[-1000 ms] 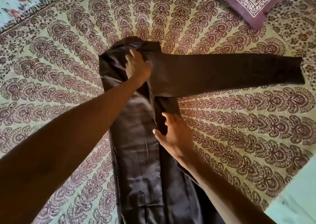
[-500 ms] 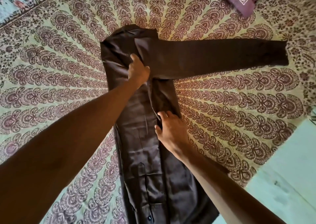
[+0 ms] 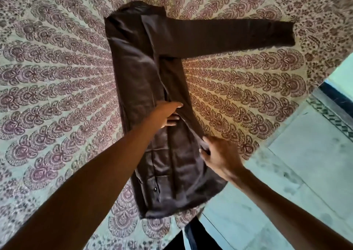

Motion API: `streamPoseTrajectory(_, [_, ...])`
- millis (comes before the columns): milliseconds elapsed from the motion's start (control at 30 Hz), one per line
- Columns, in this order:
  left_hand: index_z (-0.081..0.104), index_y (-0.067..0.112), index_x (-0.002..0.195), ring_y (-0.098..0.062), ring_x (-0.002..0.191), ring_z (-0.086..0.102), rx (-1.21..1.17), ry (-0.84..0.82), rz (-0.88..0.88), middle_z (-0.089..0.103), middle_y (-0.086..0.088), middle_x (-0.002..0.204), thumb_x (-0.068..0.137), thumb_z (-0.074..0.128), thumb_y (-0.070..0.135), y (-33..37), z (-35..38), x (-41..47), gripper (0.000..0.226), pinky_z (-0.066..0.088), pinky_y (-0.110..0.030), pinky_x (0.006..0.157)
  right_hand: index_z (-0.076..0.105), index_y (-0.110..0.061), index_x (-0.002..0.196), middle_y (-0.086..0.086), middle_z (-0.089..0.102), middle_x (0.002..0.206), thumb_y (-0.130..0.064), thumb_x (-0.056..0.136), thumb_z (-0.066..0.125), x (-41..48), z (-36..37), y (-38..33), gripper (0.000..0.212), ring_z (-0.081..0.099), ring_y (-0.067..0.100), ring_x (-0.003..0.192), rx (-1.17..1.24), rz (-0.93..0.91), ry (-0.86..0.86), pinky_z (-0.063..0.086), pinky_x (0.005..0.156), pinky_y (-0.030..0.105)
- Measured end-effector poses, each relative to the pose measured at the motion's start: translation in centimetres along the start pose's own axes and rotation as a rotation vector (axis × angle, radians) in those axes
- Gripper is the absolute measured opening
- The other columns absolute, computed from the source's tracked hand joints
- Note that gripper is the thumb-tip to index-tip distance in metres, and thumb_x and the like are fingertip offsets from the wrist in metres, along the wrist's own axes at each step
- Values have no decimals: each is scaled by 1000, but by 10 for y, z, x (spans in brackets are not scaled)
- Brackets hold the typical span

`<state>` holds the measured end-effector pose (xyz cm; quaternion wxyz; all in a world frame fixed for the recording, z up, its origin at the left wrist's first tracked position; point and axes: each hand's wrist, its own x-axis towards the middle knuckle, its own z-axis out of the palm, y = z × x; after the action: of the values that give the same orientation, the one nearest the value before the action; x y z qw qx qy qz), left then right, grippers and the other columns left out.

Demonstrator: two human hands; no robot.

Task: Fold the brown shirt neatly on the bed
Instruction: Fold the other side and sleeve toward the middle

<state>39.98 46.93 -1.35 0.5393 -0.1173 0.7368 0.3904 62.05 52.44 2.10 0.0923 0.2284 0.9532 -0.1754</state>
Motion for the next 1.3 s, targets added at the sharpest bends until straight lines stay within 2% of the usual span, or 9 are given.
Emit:
streamPoseTrajectory(100, [63, 14, 109, -25, 109, 61, -145, -244, -140, 65, -8, 114, 80, 71, 29, -21, 21, -21, 34, 51, -45, 92, 59, -27, 104, -6, 73, 80, -35, 81, 65, -33, 5, -33, 25, 67, 14, 57, 38, -86, 20, 55, 53, 25])
streamPoseTrajectory(200, [73, 16, 95, -24, 110, 62, -324, -285, -101, 69, -7, 114, 70, 74, 30, -44, 36, -27, 28, 42, -39, 106, 60, -27, 117, -6, 73, 98, -27, 76, 69, -55, 19, -52, 42, 70, 14, 66, 83, -97, -5, 55, 57, 24])
streamPoseTrajectory(367, [75, 11, 77, -20, 73, 69, -535, -286, -50, 74, -7, 78, 85, 60, 22, -68, 35, -31, 21, 52, -29, 79, 54, -25, 130, -5, 66, 110, -20, 71, 72, -73, 43, -50, 62, 69, 19, 78, 135, -51, 20, 56, 66, 29])
streamPoseTrajectory(500, [69, 12, 85, -21, 76, 66, -373, -192, -66, 73, -4, 69, 88, 61, 18, -81, 27, -28, 10, 52, -31, 77, 56, -23, 129, -3, 66, 99, -20, 60, 81, -87, 65, -49, 74, 67, 19, 79, 134, -79, 22, 56, 67, 28])
streamPoseTrajectory(633, [63, 14, 116, -23, 95, 63, -216, 31, 102, 67, -5, 99, 89, 63, 20, -89, 11, -19, 28, 54, -39, 84, 60, -21, 126, -1, 68, 100, -22, 59, 83, -99, 84, -53, 71, 68, 18, 81, 121, -118, 44, 57, 68, 26])
streamPoseTrajectory(867, [65, 11, 84, -16, 60, 61, 237, 455, 511, 65, -7, 72, 88, 63, 30, -90, -8, -27, 20, 49, -23, 56, 56, -22, 127, -1, 65, 102, -21, 69, 70, -96, 91, -57, 59, 66, 19, 85, 173, -142, 27, 56, 77, 29])
streamPoseTrajectory(1100, [70, 12, 90, -25, 82, 68, 287, 455, 429, 72, -10, 84, 84, 64, 38, -81, -21, -16, 27, 57, -38, 77, 51, -20, 128, -1, 63, 104, -23, 78, 62, -98, 94, -53, 51, 59, 19, 93, 163, -158, -9, 51, 87, 34])
streamPoseTrajectory(1200, [62, 11, 81, -36, 90, 66, 448, 451, 408, 70, -18, 90, 85, 62, 35, -82, -26, -17, 24, 55, -40, 77, 50, -22, 129, -1, 66, 102, -34, 89, 54, -93, 95, -52, 42, 62, 19, 92, 140, -165, -75, 51, 82, 35])
streamPoseTrajectory(1300, [58, 13, 96, -38, 99, 63, 578, 450, 406, 67, -19, 102, 86, 63, 34, -70, -30, -26, 24, 50, -40, 81, 55, -24, 122, -3, 70, 88, -48, 99, 37, -79, 80, -51, 38, 66, 16, 79, 167, -191, -104, 51, 70, 30])
